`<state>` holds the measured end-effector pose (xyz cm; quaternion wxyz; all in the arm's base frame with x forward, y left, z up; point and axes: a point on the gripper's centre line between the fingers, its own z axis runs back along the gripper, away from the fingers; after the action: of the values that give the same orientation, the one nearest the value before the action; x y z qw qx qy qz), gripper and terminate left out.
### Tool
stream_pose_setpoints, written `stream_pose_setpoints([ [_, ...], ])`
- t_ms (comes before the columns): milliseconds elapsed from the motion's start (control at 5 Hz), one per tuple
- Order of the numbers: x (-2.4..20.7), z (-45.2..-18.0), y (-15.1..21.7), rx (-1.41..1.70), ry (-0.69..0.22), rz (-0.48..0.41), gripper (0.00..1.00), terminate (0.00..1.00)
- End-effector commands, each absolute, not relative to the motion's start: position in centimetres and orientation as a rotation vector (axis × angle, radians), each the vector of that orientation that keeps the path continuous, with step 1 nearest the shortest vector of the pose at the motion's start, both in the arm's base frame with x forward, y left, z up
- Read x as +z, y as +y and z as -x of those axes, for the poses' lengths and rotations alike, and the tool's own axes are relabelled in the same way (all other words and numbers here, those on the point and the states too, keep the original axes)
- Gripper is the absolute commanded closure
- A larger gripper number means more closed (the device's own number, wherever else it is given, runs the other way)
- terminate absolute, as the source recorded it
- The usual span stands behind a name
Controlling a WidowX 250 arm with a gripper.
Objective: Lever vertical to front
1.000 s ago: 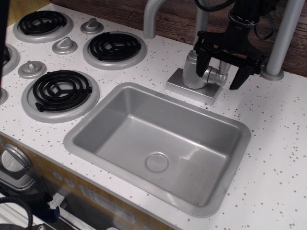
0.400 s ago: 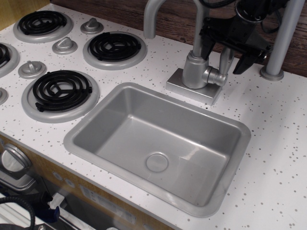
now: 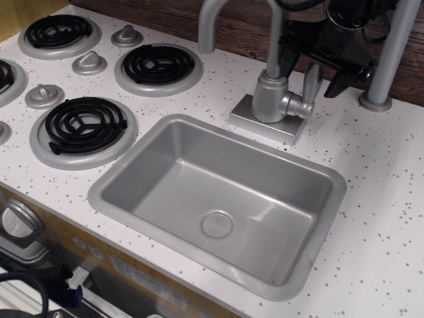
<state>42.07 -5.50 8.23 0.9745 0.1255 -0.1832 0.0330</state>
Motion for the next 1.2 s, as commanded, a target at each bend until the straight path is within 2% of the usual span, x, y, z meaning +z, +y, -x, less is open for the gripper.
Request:
stream_pose_setpoints([
  [0, 10.1, -42.8, -5.4, 0.084, -0.424, -0.226, 1.0, 0.0],
  [200, 10.1, -42.7, -5.4, 0.085, -0.418, -0.22, 0.0, 0.0],
  [400, 9.7, -42.1, -5.6, 0.107, -0.411, -0.214, 1.0, 0.0],
  [600, 9.4, -41.0, -5.9, 0.139, -0.372, -0.196, 1.0, 0.0],
  [800, 8.7, -38.7, -6.2, 0.186, -0.276, -0.171, 1.0, 0.0],
  [1000, 7.7, -37.5, -5.8, 0.194, -0.181, -0.106, 1.0, 0.0],
])
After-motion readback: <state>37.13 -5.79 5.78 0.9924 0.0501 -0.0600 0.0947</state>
